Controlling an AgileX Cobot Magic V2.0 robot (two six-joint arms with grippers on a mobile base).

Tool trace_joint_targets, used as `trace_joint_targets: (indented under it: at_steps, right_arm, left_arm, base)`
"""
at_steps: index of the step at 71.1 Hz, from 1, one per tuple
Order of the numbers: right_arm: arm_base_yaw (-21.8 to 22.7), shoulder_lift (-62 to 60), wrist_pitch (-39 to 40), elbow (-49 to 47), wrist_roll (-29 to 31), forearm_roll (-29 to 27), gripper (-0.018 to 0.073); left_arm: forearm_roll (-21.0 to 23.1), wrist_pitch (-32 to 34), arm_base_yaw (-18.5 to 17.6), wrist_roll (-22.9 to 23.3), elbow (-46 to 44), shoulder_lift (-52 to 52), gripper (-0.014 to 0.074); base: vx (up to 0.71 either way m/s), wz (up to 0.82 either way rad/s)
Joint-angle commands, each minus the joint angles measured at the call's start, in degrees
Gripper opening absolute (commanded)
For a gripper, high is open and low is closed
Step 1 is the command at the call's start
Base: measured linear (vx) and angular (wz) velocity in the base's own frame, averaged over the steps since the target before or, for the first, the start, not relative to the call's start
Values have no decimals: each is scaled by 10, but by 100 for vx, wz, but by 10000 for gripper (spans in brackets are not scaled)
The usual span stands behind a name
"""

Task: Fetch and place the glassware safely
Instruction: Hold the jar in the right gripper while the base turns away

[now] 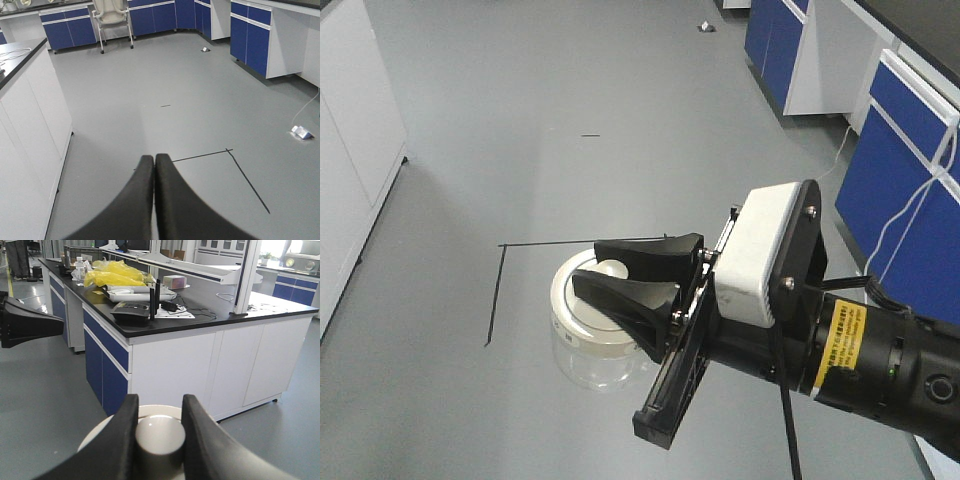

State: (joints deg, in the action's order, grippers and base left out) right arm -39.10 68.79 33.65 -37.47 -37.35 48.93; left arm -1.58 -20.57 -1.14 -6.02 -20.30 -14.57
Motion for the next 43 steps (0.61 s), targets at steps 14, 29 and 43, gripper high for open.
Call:
trace_joint_targets:
  at_steps: [14,29,43]
  right_arm:
    - [0,-15,45,-18,2,-19,-3]
    - [0,-15,45,-18,2,-19,-3]
    - [0,-15,45,-18,2,-19,-3]
  left_arm:
    - [2,40,-3,1,-14,-6,-7]
    - [2,40,-3,1,-14,-6,-7]
    - [2,40,-3,1,-14,-6,-7]
  base:
    - [28,4]
    - [38,5]
    - [42,5]
